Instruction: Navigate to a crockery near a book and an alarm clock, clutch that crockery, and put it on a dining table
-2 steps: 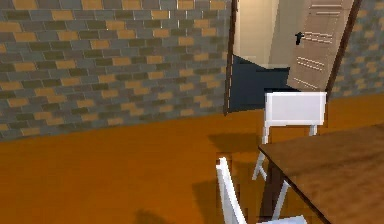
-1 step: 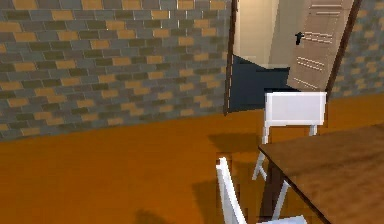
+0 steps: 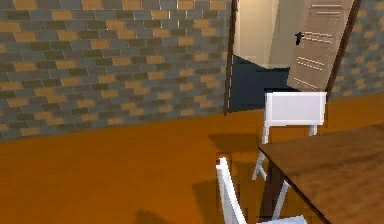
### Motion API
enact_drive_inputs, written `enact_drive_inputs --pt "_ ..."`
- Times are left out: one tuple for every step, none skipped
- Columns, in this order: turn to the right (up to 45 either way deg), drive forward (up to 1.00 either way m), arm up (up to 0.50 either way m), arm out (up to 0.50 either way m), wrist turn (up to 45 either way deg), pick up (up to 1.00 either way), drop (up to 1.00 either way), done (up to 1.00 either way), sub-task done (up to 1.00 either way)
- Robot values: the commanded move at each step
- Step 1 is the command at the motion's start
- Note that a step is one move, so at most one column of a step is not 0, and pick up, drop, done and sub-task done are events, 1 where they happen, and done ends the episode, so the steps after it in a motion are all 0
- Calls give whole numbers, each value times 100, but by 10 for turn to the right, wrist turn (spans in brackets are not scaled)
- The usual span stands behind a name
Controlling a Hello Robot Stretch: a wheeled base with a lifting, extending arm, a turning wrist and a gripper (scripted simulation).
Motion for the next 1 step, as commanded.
enact_drive_inputs --pt "0 0 0 0 0 0 0 100 0"
